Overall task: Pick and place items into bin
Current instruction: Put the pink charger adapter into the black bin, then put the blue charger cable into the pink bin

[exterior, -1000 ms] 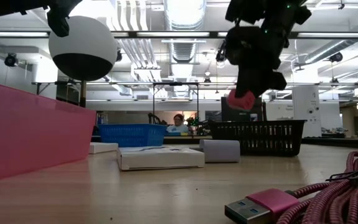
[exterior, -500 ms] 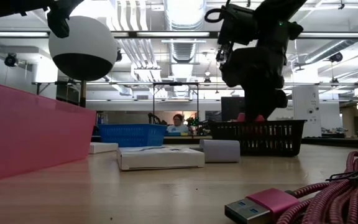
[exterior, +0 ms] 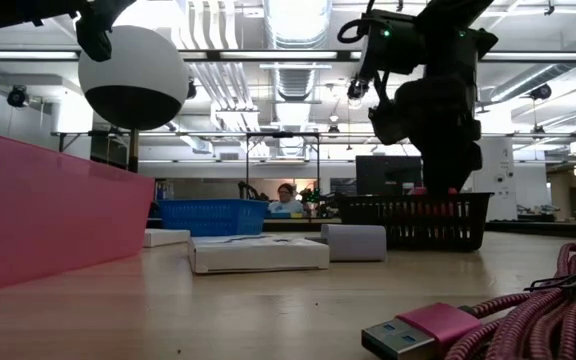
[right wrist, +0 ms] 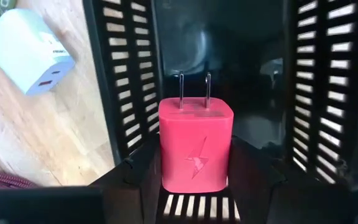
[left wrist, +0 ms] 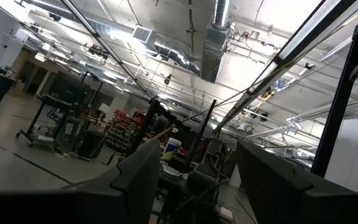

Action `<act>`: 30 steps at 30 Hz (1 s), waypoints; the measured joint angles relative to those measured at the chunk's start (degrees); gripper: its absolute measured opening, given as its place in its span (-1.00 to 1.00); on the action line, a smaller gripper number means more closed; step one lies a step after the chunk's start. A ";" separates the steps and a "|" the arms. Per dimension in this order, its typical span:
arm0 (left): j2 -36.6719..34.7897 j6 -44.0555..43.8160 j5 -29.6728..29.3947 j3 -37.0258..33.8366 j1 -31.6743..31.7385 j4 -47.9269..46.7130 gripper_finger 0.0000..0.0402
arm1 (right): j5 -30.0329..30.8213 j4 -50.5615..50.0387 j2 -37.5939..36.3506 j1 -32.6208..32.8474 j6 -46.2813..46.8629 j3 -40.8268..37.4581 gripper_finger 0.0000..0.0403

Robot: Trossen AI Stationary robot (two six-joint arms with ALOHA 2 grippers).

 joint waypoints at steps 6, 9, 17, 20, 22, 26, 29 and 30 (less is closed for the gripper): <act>0.00 -0.01 -0.01 0.00 0.00 0.00 -0.02 | -0.20 -0.01 -0.02 0.91 -0.22 0.00 -0.32; 0.00 -0.02 -0.01 0.00 0.00 0.02 -0.02 | -0.22 -0.63 -0.02 1.53 -1.09 0.00 -0.32; -0.04 -0.03 -0.02 0.00 0.00 0.00 -0.02 | -0.22 -3.38 -0.04 2.03 -2.97 0.00 -0.30; -0.02 -0.04 -0.02 0.00 0.00 0.00 -0.02 | -0.22 -3.37 -0.04 2.03 -2.97 0.00 -0.22; 0.01 -0.04 -0.02 0.00 0.00 0.02 -0.02 | -0.22 -3.39 -0.04 2.03 -2.99 0.00 -0.16; 0.00 -0.04 -0.02 0.00 0.00 0.00 -0.02 | -0.22 -3.38 -0.07 2.03 -2.99 0.00 -0.07; -0.01 -0.04 -0.02 0.00 0.00 0.00 -0.02 | -0.22 -3.39 -0.07 2.03 -2.99 0.00 -0.04; -0.01 -0.04 -0.02 0.00 0.00 0.00 -0.02 | -0.22 -3.37 -0.07 2.03 -2.99 0.00 -0.04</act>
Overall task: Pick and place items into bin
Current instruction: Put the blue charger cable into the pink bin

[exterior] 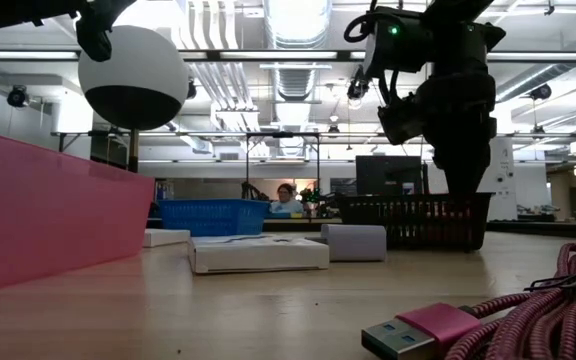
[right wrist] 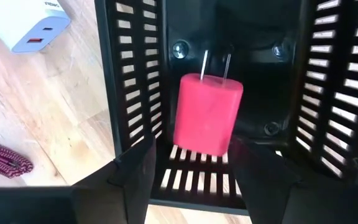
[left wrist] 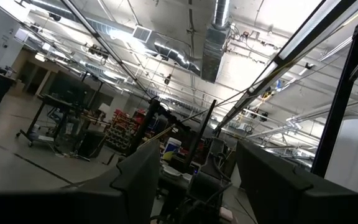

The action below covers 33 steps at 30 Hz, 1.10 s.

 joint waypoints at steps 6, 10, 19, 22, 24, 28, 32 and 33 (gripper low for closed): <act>0.03 0.00 0.00 0.00 0.00 0.02 -0.02 | 0.00 0.15 -0.25 0.00 0.11 0.01 -0.04; 0.02 0.00 0.00 0.00 0.00 0.02 -0.02 | 0.00 0.11 -0.26 -0.04 -0.20 1.16 -0.03; 0.01 0.00 0.00 0.00 0.00 0.02 -0.02 | 1.90 0.32 -0.26 -0.18 -6.71 8.56 -0.03; 0.01 0.00 0.00 0.00 0.00 0.00 -0.02 | 1.92 0.59 -0.26 -0.93 -9.87 11.66 -0.03; -0.02 0.00 0.00 0.00 0.00 0.02 -0.02 | 1.92 0.86 -0.26 -1.95 -11.71 13.42 -0.03; 0.01 0.00 0.00 0.00 0.00 0.00 -0.02 | 2.01 0.93 -0.26 -4.70 -16.82 16.09 -0.03; 0.02 -0.02 0.00 0.00 0.00 0.00 -0.02 | 2.01 0.41 -0.26 -7.47 -23.77 17.42 -0.03; 0.00 -0.04 0.00 0.00 0.00 0.00 -0.02 | 2.00 0.04 -0.26 -8.23 -25.60 17.52 -0.03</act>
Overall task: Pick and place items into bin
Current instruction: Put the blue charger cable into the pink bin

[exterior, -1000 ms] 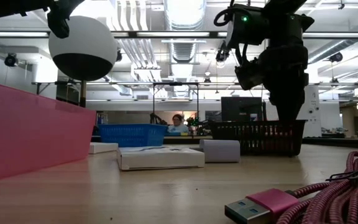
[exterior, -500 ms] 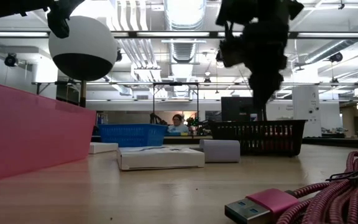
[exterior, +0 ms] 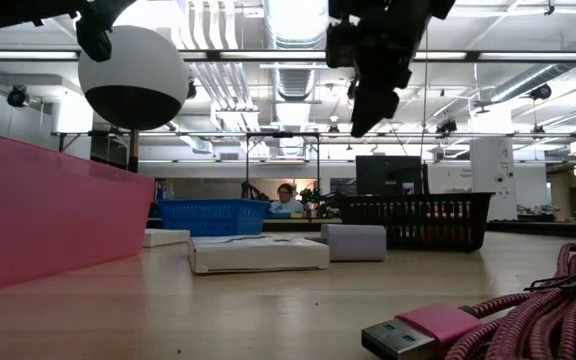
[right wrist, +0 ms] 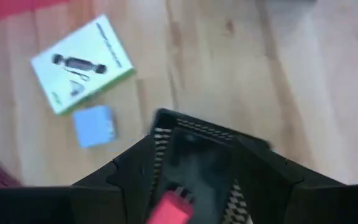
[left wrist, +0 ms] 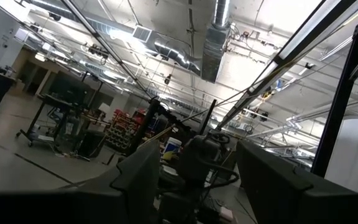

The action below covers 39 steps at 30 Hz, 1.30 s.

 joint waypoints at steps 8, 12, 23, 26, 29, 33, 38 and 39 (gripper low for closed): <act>-0.04 0.02 0.00 0.00 0.00 0.02 -0.02 | 8.40 -8.01 0.00 -5.34 -18.66 0.05 -0.03; -0.04 0.04 0.00 0.00 0.00 0.04 -0.02 | 17.88 -11.65 0.00 -7.38 -27.80 0.05 -0.03; -0.02 0.08 -0.02 0.00 0.00 0.04 -0.02 | 12.32 -12.91 0.00 -16.74 -32.04 -1.27 -0.05; -0.04 0.31 -0.02 0.00 0.00 0.04 -0.02 | 9.82 -12.95 0.00 -19.60 -36.59 -3.09 -0.07; -0.04 0.35 -0.02 0.00 0.00 0.04 -0.02 | 8.97 -12.92 0.00 -21.74 -42.46 -5.54 -0.07; -0.02 0.44 -0.02 0.00 0.00 0.04 -0.02 | 8.93 -11.65 0.02 -23.21 -48.48 -9.24 -0.06; 0.00 0.44 -0.02 0.00 0.00 0.04 -0.02 | 8.86 -8.01 0.02 -23.75 -51.45 -13.83 -0.06; -0.02 0.42 -0.02 0.00 0.00 0.02 -0.02 | 8.86 -7.13 0.02 -23.75 -51.51 -14.61 -0.06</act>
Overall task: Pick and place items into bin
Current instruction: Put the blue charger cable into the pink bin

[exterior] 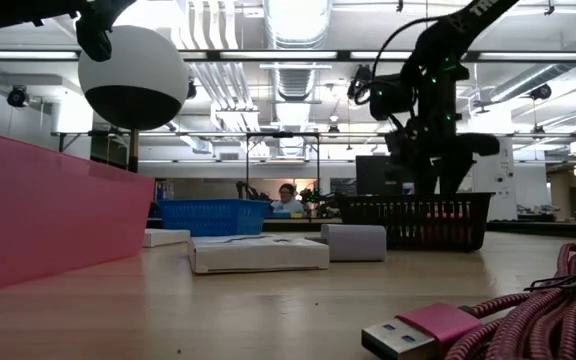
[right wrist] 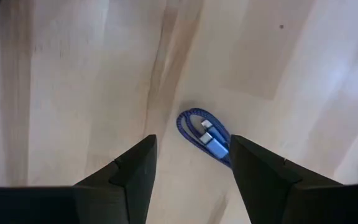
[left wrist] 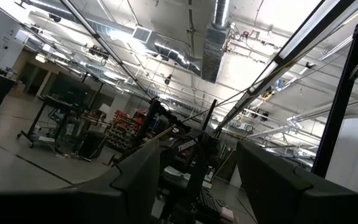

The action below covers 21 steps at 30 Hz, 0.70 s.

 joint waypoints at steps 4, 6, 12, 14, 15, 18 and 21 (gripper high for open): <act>0.02 0.00 -0.01 0.00 0.00 0.00 -0.02 | -0.07 3.07 0.11 0.00 -0.02 -2.52 -0.06; 0.00 0.00 -0.02 0.00 0.00 0.02 -0.02 | -0.08 4.59 0.13 0.00 0.04 -3.40 -0.06; 0.01 -0.02 -0.02 0.00 0.00 0.02 -0.02 | 0.13 7.11 0.13 -0.07 0.44 -4.88 -0.05; 0.07 -0.02 -0.02 0.00 0.00 0.02 -0.02 | 0.16 7.64 0.13 -0.07 0.48 -5.21 -0.02; 0.06 -0.02 -0.02 0.00 0.00 0.02 -0.02 | 0.23 8.09 0.13 -0.07 0.51 -5.37 0.00; 0.06 -0.02 -0.02 0.00 0.00 0.02 -0.02 | 0.25 8.34 0.13 -0.07 0.59 -5.71 0.11; 0.06 -0.04 -0.02 0.00 0.00 0.01 -0.02 | 0.27 8.64 0.13 -0.07 -0.51 -6.08 0.24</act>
